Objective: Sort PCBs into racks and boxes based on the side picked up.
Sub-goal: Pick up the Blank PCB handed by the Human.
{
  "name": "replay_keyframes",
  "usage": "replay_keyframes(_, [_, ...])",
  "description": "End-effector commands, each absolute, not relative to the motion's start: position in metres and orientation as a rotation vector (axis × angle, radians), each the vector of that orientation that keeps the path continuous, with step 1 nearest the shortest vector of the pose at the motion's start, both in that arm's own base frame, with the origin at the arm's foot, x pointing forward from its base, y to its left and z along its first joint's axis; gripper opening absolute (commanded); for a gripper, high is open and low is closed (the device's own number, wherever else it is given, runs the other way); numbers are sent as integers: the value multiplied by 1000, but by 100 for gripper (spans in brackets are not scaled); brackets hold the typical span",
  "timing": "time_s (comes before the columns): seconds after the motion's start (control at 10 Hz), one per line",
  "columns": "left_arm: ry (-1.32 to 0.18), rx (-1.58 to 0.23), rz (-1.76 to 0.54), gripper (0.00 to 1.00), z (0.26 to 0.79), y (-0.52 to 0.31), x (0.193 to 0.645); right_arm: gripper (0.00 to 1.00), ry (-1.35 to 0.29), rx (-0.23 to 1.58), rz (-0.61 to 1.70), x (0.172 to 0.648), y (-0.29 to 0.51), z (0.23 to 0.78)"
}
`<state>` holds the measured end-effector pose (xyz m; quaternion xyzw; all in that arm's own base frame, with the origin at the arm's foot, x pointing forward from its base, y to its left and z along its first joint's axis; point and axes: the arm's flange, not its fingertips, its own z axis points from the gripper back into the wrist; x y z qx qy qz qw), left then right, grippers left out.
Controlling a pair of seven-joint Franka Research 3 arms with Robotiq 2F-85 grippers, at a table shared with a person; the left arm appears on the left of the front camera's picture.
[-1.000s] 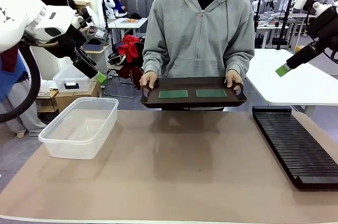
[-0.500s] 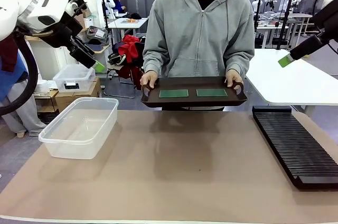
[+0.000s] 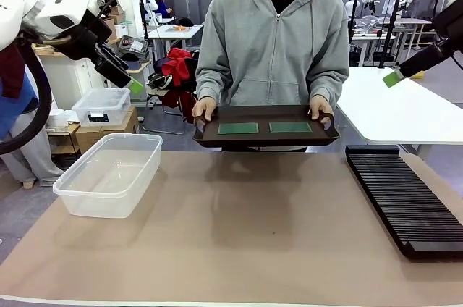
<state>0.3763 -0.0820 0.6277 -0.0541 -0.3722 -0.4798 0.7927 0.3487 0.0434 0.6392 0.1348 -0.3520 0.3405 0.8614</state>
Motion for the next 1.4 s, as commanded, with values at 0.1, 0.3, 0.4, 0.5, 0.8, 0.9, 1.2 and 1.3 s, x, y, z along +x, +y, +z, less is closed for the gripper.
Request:
replay_keyframes(0.1, [-810,-105,-1029,100,629,-82,376,100,-779,288,736,344,43,644])
replay_keyframes(0.3, [-819,-101,-1014,100,629,-81,377,100,-779,280,717,344,43,643])
replay_keyframes(0.4, [-825,-83,-992,100,629,-79,378,100,-773,264,707,345,43,643])
replay_keyframes(0.5, [-808,-114,-1030,100,630,-82,376,100,-759,281,715,343,42,646])
replay_keyframes(0.8, [-808,-114,-1030,100,630,-82,376,100,-759,281,715,343,42,646])
replay_keyframes(0.9, [-808,-114,-1030,100,630,-82,376,100,-759,281,715,343,42,646])
replay_keyframes(1.2, [-808,-114,-1030,100,630,-82,376,100,-759,281,715,343,42,646])
replay_keyframes(1.3, [-808,-114,-1030,100,630,-82,376,100,-759,281,715,343,42,646])
